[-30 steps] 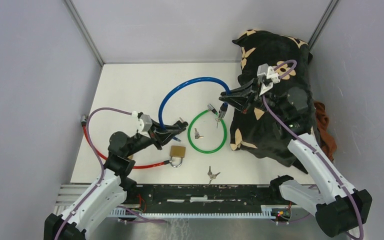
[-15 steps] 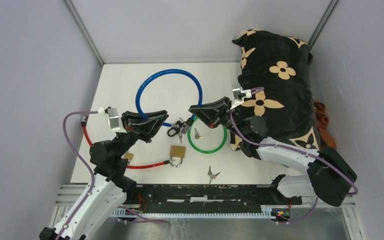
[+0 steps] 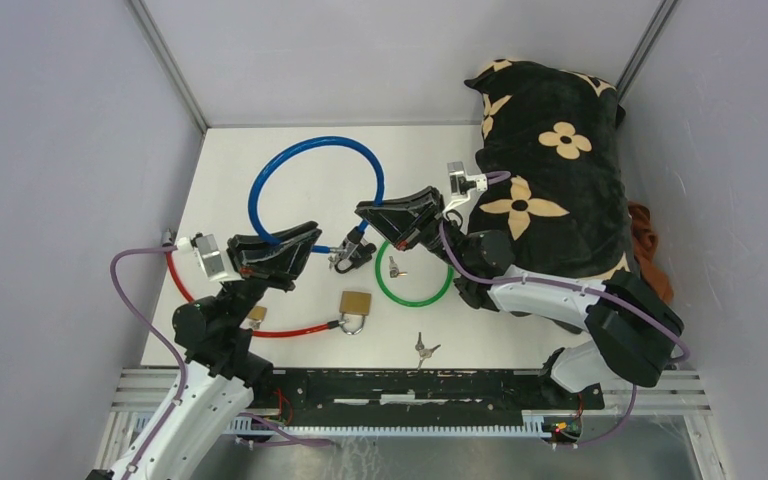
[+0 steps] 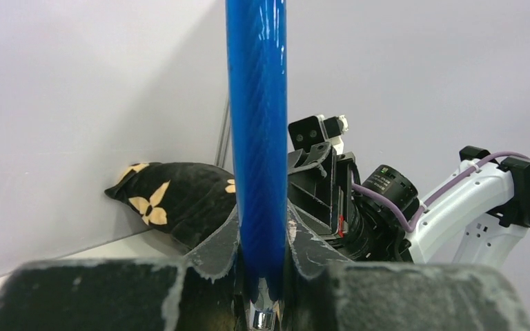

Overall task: Lock with the key
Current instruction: Lock the lock.

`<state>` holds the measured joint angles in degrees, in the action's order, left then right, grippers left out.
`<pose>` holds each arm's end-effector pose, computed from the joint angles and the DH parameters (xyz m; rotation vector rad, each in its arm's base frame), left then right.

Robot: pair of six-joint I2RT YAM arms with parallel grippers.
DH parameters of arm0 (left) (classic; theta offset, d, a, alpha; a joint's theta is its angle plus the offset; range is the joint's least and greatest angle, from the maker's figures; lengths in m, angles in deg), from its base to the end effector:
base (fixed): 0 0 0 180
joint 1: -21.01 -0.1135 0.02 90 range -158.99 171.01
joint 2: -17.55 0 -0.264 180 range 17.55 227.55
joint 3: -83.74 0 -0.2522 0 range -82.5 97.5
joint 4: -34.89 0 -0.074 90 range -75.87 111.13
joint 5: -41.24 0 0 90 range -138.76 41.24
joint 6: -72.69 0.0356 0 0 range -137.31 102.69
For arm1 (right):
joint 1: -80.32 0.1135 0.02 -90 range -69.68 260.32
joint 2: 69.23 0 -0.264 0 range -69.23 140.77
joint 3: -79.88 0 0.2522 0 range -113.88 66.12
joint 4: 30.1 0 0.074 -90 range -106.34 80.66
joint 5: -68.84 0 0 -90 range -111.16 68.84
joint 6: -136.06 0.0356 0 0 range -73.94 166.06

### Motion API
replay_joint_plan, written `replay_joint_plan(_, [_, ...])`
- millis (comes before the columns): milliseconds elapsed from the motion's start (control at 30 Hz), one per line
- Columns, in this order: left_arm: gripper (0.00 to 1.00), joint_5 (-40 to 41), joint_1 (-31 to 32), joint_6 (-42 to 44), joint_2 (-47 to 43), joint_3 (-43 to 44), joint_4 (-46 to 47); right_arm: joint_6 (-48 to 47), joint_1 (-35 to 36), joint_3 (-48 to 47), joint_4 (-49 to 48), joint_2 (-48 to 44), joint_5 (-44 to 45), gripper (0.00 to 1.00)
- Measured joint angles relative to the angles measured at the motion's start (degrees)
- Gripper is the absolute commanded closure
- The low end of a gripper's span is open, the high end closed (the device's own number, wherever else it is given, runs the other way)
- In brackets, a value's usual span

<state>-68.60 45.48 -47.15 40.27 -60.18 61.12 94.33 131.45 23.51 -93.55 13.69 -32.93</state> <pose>0.0903 -0.0544 0.3422 0.2962 0.9283 -1.0279 0.1827 0.2382 0.3281 -0.2443 1.0509 1.6833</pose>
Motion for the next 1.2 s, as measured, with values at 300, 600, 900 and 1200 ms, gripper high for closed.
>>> replay_joint_plan(300, [0.98, 0.17, 0.0, 1.11, 0.63, -0.11, 0.94, -0.07, 0.22, -1.2, -0.83, 1.36, -0.28, 1.0])
replay_joint_plan(600, [0.98, 0.02, -0.02, 5.73, 0.59, 1.55, 0.9, -0.31, 0.22, -1.2, -1.66, 1.33, -2.12, 1.0])
replay_joint_plan(900, [0.98, -1.44, -0.02, 4.46, 1.55, 1.55, 0.79, -0.04, 0.24, -1.2, -2.89, 1.33, -2.99, 1.0])
replay_joint_plan(1200, [0.98, -2.78, -0.24, 3.85, 1.62, 2.25, 0.52, -5.44, -0.68, -1.2, 2.43, -1.38, -2.64, 1.0])
